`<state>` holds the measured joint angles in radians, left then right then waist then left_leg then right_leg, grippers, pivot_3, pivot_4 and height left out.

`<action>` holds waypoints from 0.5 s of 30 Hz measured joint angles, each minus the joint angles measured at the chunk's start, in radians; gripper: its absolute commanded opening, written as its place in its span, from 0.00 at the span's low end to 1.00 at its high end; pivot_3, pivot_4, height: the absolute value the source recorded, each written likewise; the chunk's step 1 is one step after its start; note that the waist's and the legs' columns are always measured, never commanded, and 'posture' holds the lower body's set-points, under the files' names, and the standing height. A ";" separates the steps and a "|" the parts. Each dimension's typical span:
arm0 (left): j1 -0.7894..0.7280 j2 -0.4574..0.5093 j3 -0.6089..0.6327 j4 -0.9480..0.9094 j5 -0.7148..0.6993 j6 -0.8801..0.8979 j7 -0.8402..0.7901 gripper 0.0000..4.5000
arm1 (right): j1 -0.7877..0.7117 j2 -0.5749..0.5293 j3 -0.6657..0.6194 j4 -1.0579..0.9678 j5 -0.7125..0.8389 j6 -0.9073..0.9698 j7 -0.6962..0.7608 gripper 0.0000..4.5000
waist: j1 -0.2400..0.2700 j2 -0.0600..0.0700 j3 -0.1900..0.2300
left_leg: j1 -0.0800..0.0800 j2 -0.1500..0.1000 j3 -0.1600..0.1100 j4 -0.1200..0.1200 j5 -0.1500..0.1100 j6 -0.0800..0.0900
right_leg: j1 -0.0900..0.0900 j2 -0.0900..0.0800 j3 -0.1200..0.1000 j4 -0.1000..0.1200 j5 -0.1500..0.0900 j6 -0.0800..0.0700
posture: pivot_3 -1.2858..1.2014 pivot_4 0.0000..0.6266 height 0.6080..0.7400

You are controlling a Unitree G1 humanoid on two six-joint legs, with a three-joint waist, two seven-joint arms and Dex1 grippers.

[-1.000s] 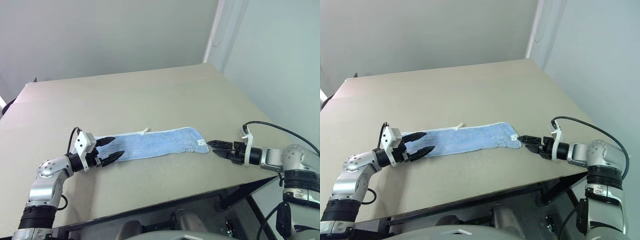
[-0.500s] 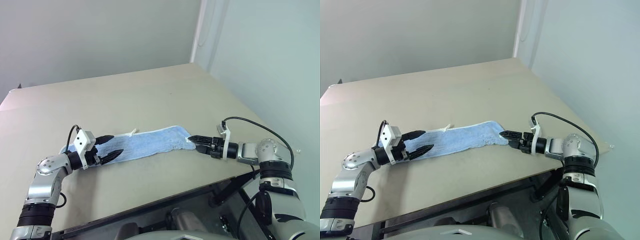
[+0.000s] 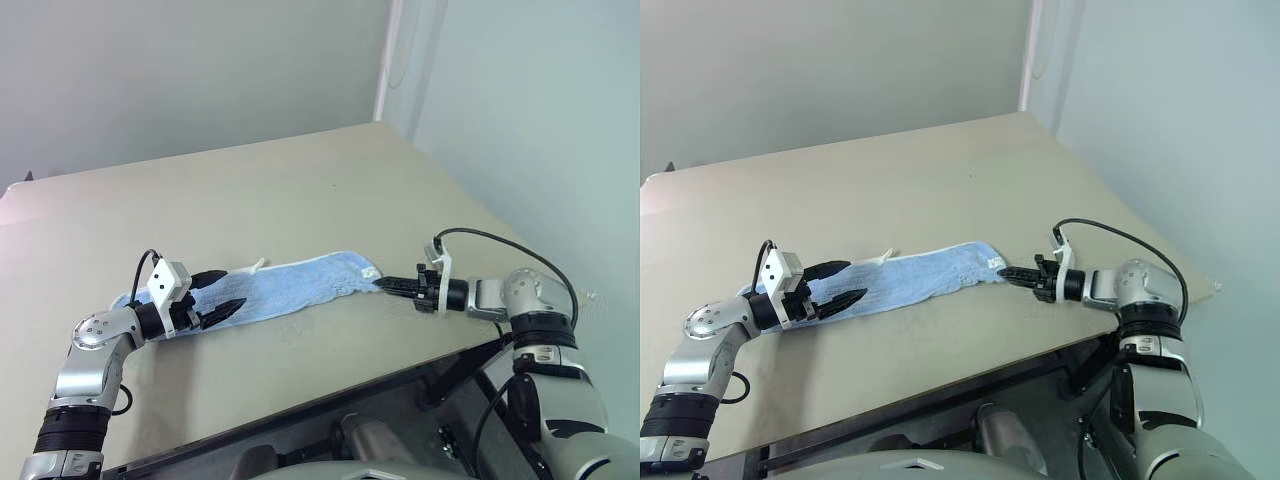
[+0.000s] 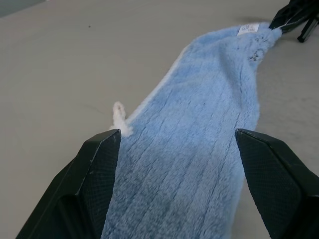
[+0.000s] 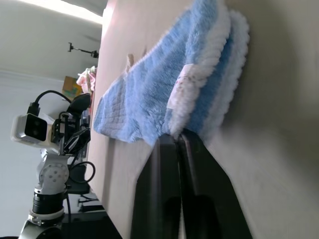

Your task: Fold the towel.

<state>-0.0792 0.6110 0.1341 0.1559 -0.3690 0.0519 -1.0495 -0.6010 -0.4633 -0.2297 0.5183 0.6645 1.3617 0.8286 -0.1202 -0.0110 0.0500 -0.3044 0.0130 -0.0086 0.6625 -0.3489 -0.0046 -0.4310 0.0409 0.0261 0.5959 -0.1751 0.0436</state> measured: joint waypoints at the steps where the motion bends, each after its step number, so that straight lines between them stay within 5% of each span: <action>1: 0.000 0.001 0.000 0.000 0.000 0.000 0.002 0.86 | -0.001 -0.009 0.002 -0.020 0.008 0.000 0.008 0.00 | 0.001 0.001 0.001 | 0.000 -0.001 0.000 0.000 0.000 0.000 | 0.000 -0.001 0.000 0.000 0.000 0.000 | 0.52 0.00 1.00; 9: 0.009 0.015 0.008 0.000 0.000 0.000 0.017 0.86 | -0.012 -0.141 0.078 -0.144 0.026 -0.025 0.104 0.00 | 0.018 0.003 0.002 | -0.004 -0.004 0.002 0.000 -0.006 0.010 | -0.003 -0.003 0.003 0.000 -0.002 -0.004 | 0.52 0.00 1.00; 15: 0.046 0.028 0.046 0.000 -0.002 0.000 0.029 0.86 | 0.000 -0.376 0.227 -0.182 -0.052 -0.175 0.282 0.00 | 0.046 0.004 0.002 | -0.007 -0.008 0.003 0.000 -0.010 0.018 | -0.006 -0.005 0.003 0.001 -0.006 -0.016 | 0.52 0.00 1.00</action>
<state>-0.0337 0.6387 0.1805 0.1557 -0.3712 0.0516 -1.0206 -0.6014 -0.8390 -0.0024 0.3366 0.6126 1.1869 1.1104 -0.0737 -0.0073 0.0523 -0.3113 0.0055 -0.0053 0.6625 -0.3590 0.0134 -0.4374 0.0355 0.0293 0.5968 -0.1810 0.0280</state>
